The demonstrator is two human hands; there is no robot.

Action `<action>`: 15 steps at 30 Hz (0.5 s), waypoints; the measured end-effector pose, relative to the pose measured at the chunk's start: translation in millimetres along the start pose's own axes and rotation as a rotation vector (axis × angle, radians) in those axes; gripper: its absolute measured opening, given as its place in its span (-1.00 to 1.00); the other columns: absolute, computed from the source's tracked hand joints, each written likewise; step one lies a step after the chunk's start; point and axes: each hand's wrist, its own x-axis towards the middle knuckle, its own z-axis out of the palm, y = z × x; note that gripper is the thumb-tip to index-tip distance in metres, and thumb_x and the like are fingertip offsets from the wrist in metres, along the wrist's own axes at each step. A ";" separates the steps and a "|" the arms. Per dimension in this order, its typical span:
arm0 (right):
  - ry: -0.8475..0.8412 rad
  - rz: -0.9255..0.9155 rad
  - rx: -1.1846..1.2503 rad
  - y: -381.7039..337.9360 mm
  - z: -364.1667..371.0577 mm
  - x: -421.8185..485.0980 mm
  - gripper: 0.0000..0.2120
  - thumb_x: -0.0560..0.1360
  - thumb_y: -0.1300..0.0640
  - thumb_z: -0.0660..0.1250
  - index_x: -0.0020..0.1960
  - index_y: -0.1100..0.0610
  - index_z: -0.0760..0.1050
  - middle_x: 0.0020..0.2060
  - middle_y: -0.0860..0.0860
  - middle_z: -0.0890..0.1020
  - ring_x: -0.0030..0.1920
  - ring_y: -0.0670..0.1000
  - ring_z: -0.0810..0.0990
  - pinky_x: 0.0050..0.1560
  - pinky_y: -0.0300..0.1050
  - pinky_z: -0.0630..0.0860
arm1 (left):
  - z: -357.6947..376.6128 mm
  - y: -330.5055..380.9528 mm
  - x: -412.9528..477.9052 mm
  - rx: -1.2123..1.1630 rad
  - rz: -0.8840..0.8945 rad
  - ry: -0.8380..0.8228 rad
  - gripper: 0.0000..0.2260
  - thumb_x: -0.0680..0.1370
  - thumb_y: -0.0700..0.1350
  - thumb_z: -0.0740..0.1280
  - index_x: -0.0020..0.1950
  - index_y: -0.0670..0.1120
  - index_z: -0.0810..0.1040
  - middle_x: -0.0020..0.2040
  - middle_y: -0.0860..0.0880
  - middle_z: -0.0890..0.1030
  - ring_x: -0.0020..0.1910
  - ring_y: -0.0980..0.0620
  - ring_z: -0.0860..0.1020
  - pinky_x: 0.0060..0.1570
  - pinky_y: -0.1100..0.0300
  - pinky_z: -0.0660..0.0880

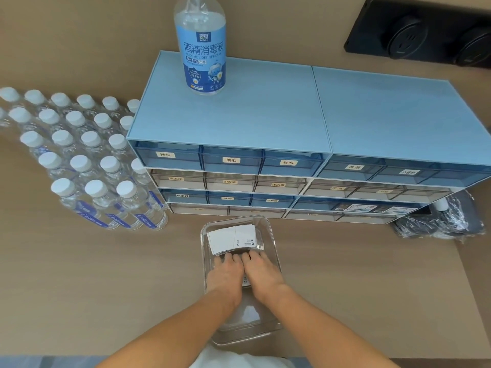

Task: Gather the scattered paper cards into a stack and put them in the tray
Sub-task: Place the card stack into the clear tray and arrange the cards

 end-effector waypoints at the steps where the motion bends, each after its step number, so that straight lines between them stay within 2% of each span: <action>1: -0.008 0.005 -0.005 -0.2 -1.2 -0.5 -0.47 0.41 0.38 0.36 0.32 0.15 0.32 0.29 0.08 0.40 0.37 0.14 0.31 0.19 0.03 0.49 | -1.8 0.4 -0.2 0.017 -0.008 -0.010 -0.51 0.45 -0.27 0.38 0.33 -0.14 0.31 0.30 -0.08 0.39 0.31 -0.13 0.33 0.15 0.07 0.49; 8: -0.046 0.027 -0.062 -4.0 -9.8 -4.9 -0.43 0.40 0.35 0.41 0.35 0.18 0.31 0.30 0.12 0.38 0.39 0.16 0.30 0.26 0.04 0.47 | -11.7 5.0 -0.8 0.156 -0.049 -0.088 -0.38 0.43 -0.17 0.46 0.40 -0.21 0.26 0.33 -0.16 0.38 0.34 -0.16 0.36 0.22 0.05 0.43; 12: -0.039 0.025 -0.066 -5.3 -17.0 -8.6 -0.44 0.40 0.35 0.42 0.34 0.19 0.32 0.29 0.13 0.40 0.34 0.17 0.35 0.26 0.04 0.47 | -21.3 6.2 -1.3 0.333 0.036 -0.112 -0.39 0.44 -0.15 0.46 0.41 -0.25 0.29 0.31 -0.20 0.41 0.29 -0.18 0.40 0.28 -0.06 0.43; 15: -0.053 0.027 -0.019 -7.4 -30.4 -13.6 -0.43 0.38 0.29 0.47 0.33 0.21 0.34 0.28 0.14 0.40 0.32 0.18 0.36 0.27 0.06 0.46 | -35.4 6.6 -2.7 0.368 0.094 -0.120 -0.43 0.43 -0.04 0.48 0.33 -0.22 0.37 0.25 -0.18 0.47 0.23 -0.15 0.47 0.21 -0.03 0.47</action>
